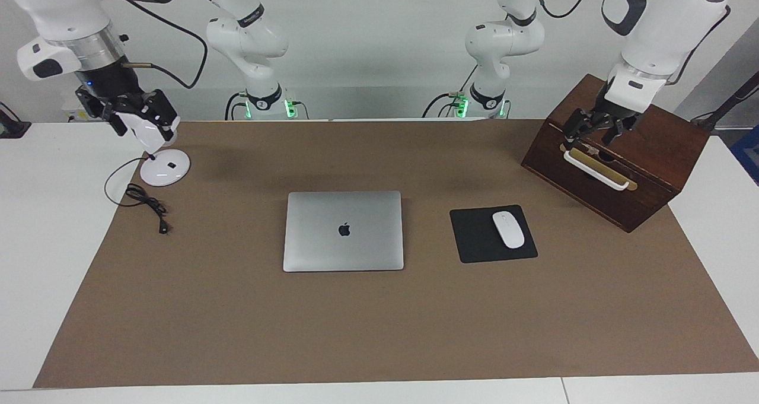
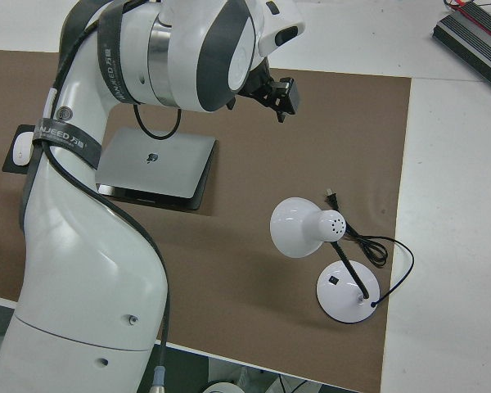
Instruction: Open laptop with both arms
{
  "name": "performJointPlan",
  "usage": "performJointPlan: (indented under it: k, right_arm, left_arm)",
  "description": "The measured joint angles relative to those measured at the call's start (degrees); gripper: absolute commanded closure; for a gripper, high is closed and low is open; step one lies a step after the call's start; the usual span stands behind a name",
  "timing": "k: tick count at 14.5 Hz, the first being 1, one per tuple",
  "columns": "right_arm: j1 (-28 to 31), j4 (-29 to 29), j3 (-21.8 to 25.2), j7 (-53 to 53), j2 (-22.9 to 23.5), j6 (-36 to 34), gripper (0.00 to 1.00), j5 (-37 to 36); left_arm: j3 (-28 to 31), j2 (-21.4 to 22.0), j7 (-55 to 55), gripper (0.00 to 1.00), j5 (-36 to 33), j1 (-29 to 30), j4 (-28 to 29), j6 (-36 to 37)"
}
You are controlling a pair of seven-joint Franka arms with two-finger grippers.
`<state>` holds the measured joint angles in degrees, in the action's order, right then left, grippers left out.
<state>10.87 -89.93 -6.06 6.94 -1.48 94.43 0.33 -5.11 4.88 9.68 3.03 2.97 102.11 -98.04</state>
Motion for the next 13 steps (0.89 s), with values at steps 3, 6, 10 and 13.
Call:
performJointPlan:
  k: [3, 6, 10, 13]
  right_arm:
    - [-0.09, -3.0, -2.12, 5.67, 0.03, 7.65, 0.0, 4.11]
    - [-0.16, -5.34, -4.49, 13.3, 0.09, 13.77, 0.01, 6.18]
    - [-3.35, -8.29, -7.14, 24.04, 0.21, 21.32, 0.01, 6.25]
    - [-6.56, -9.56, -7.03, 29.18, 0.49, 25.75, 0.0, 6.31]
  left_arm:
    - [-0.05, 1.09, 12.08, 0.0, 5.95, -0.45, 3.94, -3.0]
    - [-0.11, 2.71, 23.67, 0.0, 8.43, -2.56, 7.21, -5.27]
    - [-0.09, 3.61, 38.36, 0.0, 12.8, -4.3, 8.05, -5.86]
    - [-0.12, 3.74, 51.15, 0.0, 13.55, -5.12, 8.61, -6.38]
